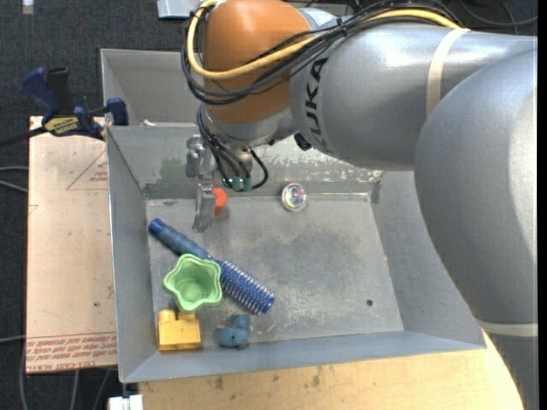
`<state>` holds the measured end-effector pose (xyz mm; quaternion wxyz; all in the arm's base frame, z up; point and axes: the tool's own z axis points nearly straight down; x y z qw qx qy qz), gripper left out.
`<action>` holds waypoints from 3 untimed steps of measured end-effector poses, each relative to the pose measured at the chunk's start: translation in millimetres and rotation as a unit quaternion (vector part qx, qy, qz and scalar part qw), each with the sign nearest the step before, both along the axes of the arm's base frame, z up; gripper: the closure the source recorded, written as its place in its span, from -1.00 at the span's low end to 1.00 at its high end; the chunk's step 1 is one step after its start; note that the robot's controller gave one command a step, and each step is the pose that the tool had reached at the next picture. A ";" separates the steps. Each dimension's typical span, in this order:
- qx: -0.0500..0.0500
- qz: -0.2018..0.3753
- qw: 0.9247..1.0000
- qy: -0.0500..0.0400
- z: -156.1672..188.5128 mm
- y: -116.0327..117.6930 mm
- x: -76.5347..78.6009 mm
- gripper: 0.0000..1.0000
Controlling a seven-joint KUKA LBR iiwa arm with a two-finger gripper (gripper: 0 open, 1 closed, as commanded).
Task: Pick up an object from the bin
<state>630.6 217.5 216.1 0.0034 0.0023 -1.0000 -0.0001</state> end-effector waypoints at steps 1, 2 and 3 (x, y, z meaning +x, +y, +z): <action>-0.001 -0.046 0.999 0.000 -151.0 -4.6 -43.6 -1.00; 0.001 -0.048 0.999 -0.004 -145.7 -3.9 -40.5 1.00; 0.001 0.001 1.000 -0.008 14.5 -14.3 -18.7 1.00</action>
Offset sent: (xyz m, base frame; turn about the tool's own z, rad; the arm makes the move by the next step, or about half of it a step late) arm -0.0410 -0.0047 -0.1461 0.0948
